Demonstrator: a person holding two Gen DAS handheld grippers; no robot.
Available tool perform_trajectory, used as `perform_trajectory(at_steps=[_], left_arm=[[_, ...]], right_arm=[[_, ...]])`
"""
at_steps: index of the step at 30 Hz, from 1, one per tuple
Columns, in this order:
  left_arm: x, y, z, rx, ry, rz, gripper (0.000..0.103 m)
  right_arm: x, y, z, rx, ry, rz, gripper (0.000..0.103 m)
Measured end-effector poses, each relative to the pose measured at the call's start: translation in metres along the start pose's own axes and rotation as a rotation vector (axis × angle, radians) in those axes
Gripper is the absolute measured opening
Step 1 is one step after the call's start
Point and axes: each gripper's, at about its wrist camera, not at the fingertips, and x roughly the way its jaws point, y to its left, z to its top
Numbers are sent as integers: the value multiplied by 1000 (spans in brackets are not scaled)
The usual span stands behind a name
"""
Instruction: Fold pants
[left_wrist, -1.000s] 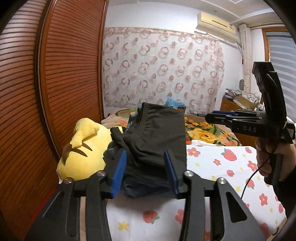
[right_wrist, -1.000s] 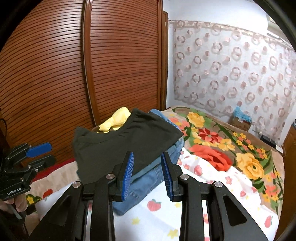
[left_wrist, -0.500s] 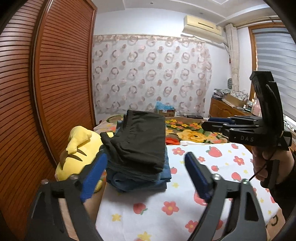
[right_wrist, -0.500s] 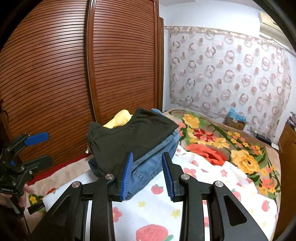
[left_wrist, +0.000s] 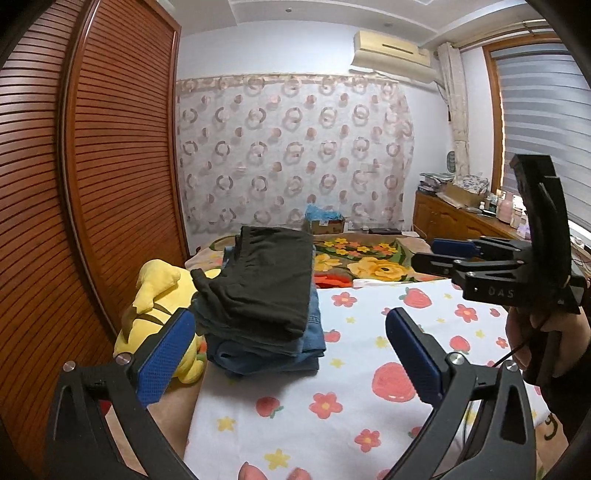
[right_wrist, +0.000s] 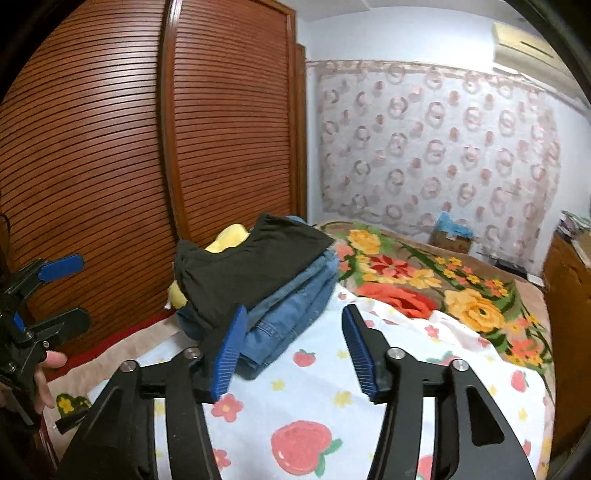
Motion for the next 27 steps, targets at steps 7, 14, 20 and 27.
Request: perform_trajectory(at_steps=[7,14,20,27], left_arm=[[-7,-17,-6,7,1,-37,103],[-12,-39,-12,21,-3,-81,103],[-11,-63,-20,45,32,-82,103],[-17,-90,-30,50,54,-115,103]], right_arm=[[-27,9,-15,43,-19,-60,84],[-56,24,-32,74,-37,-130,87],[-80,35,-49,116,-31,-181,87],[-101,50,-60,153,-12,-249,87]])
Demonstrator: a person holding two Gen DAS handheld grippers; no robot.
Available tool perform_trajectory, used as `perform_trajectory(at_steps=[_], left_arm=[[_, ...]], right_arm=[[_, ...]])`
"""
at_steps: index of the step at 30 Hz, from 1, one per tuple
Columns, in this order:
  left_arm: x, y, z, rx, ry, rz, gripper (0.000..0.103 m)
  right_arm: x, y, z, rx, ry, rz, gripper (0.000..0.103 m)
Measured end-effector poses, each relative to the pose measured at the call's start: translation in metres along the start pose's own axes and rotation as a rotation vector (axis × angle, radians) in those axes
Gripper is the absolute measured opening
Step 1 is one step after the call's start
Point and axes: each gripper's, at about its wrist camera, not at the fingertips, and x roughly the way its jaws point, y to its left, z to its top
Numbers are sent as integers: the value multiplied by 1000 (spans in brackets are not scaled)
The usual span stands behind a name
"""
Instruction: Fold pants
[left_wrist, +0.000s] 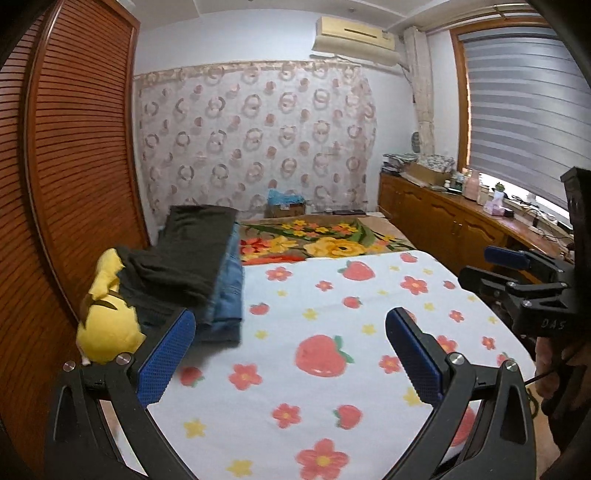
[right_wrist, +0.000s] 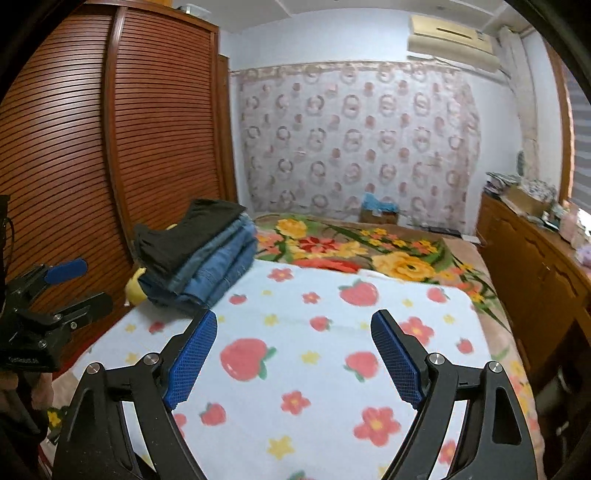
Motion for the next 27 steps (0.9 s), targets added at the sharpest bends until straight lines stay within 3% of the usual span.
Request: perform_trajectory(at_steps=[12,27], left_arm=[[1,-29,-3,2,44,-21,103],[-28,-27,22,-7,-16,-6,103]], right_arm=[[-30,9,-6,58,-14,-68,87],[-71,25,-17,91,-95,-103,87]])
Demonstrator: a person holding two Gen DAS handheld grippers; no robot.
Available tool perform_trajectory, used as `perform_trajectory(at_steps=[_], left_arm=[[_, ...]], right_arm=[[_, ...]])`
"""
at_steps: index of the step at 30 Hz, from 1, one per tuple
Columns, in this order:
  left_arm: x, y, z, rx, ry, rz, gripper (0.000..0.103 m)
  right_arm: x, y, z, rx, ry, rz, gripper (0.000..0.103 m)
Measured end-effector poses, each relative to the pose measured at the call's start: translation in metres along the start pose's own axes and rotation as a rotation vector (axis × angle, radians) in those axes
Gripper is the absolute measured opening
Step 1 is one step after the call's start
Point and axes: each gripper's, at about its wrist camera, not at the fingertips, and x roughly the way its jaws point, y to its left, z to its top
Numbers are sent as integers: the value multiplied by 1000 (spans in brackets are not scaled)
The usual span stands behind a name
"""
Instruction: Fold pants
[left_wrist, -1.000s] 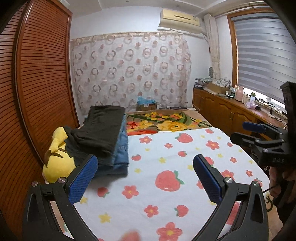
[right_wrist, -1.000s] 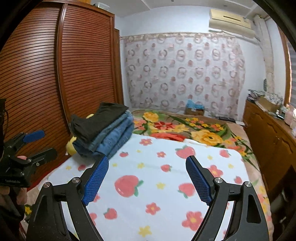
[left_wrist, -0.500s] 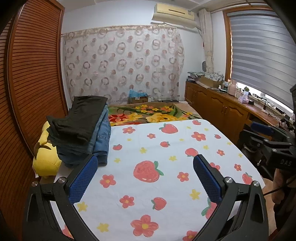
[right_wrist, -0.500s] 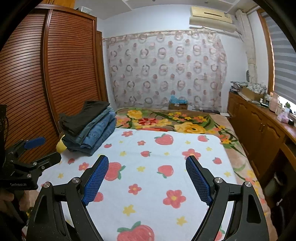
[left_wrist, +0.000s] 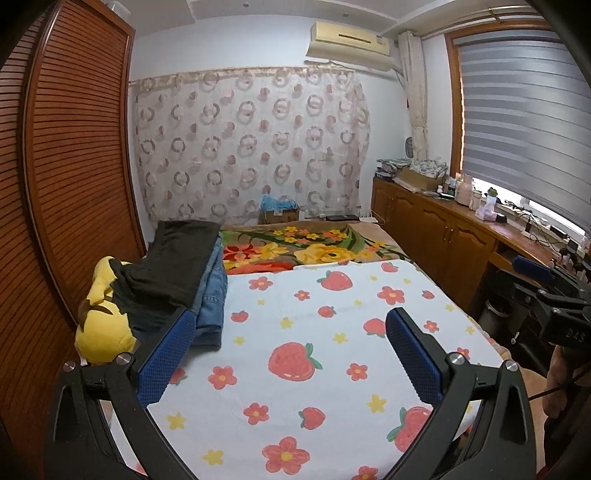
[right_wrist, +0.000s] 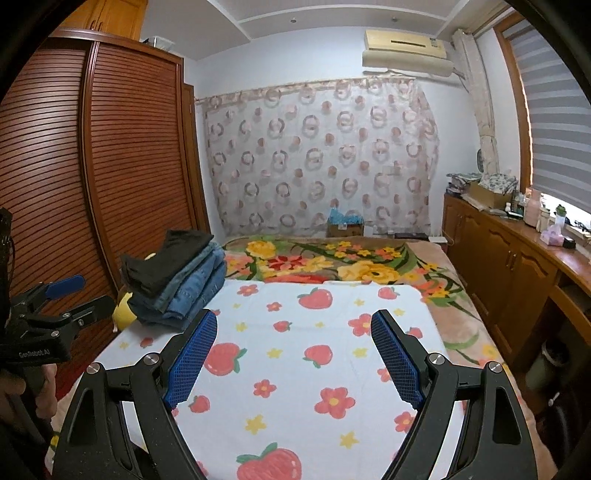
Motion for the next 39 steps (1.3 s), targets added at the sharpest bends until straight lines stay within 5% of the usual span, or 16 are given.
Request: perform_trajectory(at_steps=[39], left_arm=[[-18,13,8,-18,-16,19,103]], right_arm=[[-6,-3,-10,-4,-30,-10,87]])
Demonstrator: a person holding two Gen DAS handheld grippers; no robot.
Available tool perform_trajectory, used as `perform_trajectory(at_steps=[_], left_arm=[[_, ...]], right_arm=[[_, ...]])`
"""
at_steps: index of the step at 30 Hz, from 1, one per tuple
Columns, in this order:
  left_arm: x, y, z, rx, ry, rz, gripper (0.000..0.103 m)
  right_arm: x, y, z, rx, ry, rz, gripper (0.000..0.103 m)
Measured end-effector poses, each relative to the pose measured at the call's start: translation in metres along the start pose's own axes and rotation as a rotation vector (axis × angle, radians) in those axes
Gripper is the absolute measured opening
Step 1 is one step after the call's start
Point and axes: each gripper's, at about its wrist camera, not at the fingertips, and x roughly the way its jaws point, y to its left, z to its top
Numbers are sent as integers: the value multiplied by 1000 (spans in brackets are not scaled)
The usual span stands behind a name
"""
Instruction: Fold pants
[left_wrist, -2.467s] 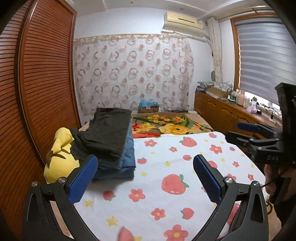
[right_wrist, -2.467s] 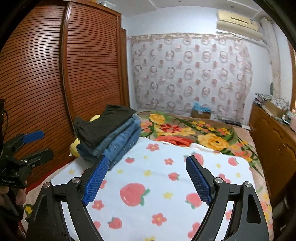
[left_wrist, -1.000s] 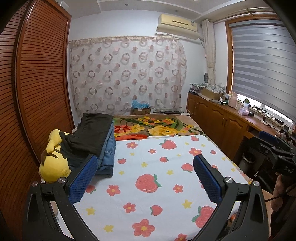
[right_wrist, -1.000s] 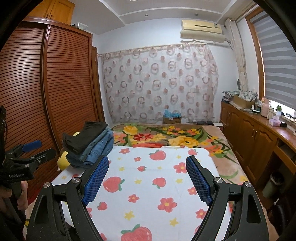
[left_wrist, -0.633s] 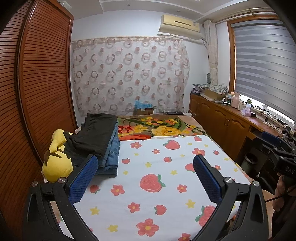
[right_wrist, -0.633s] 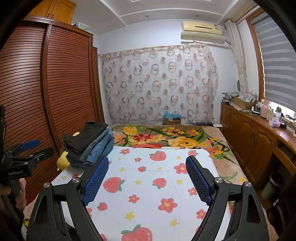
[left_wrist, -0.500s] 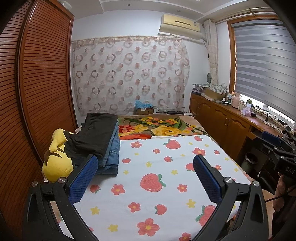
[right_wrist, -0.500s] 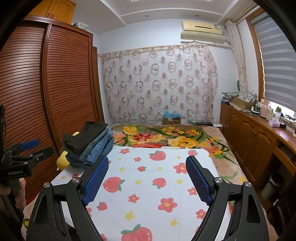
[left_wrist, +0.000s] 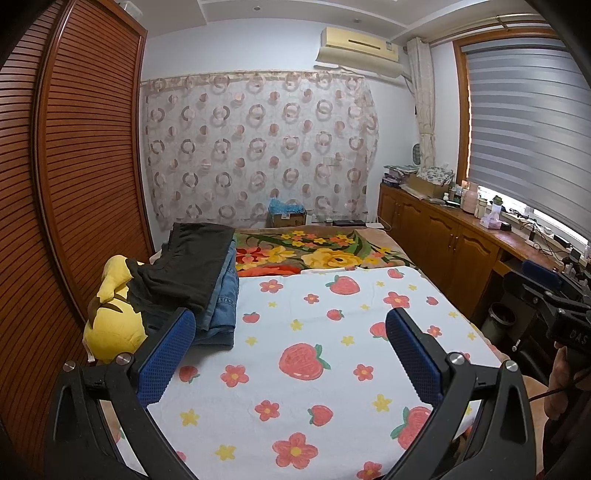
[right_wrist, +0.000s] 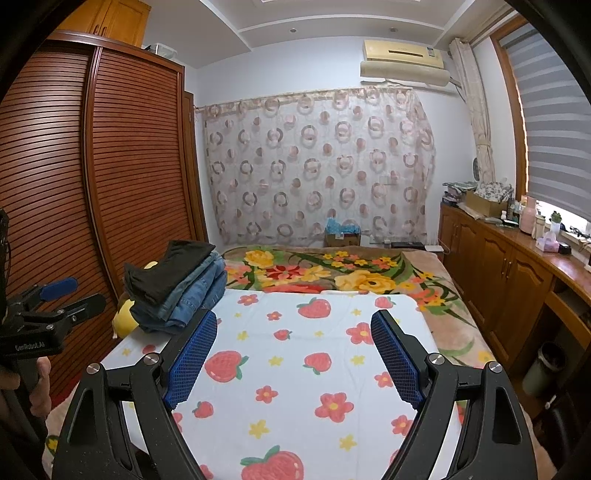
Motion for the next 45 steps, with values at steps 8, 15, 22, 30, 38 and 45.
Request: perform_trajectory(at_steps=[8,15,22,30,38,45], left_arm=[[0,-1,0,0,0,0,103],[0,-1,1,-2,-1,2,103],[0,-1,1,-1,0,1,103],[0,0,2,-1,0,2,103],[0,1,0,-2,0,2,103],[0,1,0,-2,0,2,103]], right_arm=[[0,-1,0,-4,0,0,87],[0,1,-1,-2,0,2,87],[0,1,-1,-2,0,1,87],[0,1,0,-2,0,3,87],[0,1,0,-1,0,3,87],[0,0,0,-2,-1,3,87]])
